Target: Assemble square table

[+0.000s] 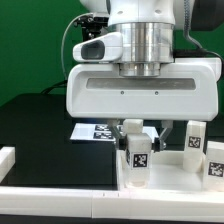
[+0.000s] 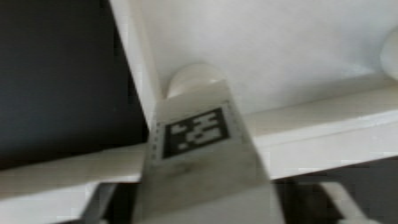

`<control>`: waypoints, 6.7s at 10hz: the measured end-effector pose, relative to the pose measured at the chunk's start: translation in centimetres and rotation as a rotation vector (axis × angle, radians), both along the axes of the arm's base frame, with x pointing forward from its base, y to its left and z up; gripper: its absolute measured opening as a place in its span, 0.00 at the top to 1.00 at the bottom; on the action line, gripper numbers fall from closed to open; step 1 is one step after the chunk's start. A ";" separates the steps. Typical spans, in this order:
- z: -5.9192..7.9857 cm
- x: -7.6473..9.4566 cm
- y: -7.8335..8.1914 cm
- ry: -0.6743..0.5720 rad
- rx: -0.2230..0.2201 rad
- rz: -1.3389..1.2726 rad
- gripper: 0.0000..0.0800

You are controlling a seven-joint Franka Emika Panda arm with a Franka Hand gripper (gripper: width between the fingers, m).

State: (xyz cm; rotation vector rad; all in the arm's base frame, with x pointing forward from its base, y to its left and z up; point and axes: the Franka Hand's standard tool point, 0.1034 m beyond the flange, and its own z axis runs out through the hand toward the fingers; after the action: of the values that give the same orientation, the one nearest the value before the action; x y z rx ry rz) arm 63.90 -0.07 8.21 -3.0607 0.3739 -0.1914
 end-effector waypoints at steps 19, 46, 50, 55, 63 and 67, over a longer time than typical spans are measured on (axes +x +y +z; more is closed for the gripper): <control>-0.4 -0.7 0.8 0.043 0.025 -0.589 0.19; 0.1 0.1 0.8 -0.006 0.063 -0.899 0.20; 0.2 -0.2 1.2 -0.023 0.030 -0.643 0.19; -0.3 -0.7 -0.2 0.006 0.030 -0.307 0.19; -0.3 -0.8 -0.9 0.001 -0.019 -0.045 0.52; -0.4 -0.8 -0.9 0.010 0.021 -0.355 0.64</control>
Offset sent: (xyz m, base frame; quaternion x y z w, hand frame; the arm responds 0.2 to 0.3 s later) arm 0.0000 0.0000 0.0000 0.0000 0.0000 0.1938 0.9810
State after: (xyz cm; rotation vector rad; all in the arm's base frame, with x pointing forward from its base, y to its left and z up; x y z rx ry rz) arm 63.12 -0.96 7.76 -2.9499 0.9118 -0.1841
